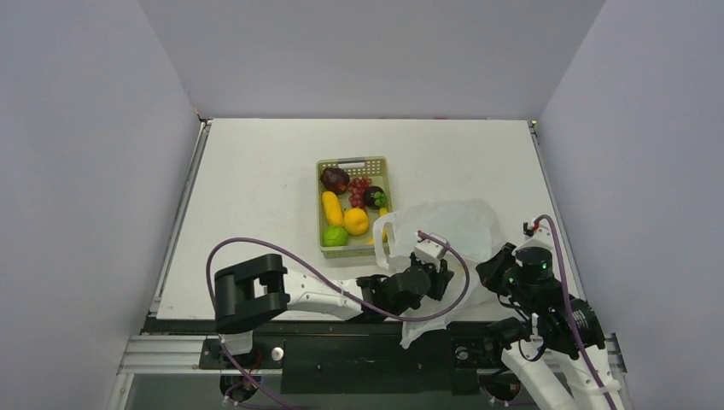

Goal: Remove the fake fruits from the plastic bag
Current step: Adjust the plastic bag at the center of the board.

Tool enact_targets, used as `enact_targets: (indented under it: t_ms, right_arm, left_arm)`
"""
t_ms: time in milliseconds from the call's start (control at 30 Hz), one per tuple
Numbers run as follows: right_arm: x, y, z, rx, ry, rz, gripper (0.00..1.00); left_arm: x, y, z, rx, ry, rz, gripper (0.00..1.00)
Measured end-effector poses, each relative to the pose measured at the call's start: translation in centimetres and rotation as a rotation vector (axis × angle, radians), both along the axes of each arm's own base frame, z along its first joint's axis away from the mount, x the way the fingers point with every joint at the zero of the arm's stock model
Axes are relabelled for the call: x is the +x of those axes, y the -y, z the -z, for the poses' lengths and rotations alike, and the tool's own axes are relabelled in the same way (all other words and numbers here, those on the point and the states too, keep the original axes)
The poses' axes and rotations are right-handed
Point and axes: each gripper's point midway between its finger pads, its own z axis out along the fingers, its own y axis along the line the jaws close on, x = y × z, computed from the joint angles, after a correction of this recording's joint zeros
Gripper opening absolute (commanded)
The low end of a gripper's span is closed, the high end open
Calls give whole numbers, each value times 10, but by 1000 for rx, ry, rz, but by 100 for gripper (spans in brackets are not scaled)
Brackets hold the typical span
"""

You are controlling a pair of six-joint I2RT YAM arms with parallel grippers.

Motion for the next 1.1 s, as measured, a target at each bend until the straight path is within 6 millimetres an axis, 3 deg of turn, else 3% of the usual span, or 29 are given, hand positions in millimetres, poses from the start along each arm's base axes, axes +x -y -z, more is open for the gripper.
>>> enact_targets:
  t_ms: [167, 667, 867, 1100]
  right_arm:
    - [1, 0, 1, -4, -13, 0, 0]
    - [5, -1, -5, -4, -16, 5, 0]
    - [5, -1, -4, -5, -19, 5, 0]
    - [14, -10, -5, -8, -21, -42, 0]
  left_arm:
    - [19, 11, 11, 19, 53, -69, 36]
    - [91, 19, 1, -50, 114, -264, 80]
    - [103, 21, 5, -57, 124, -305, 83]
    - [103, 15, 5, -33, 140, -283, 87]
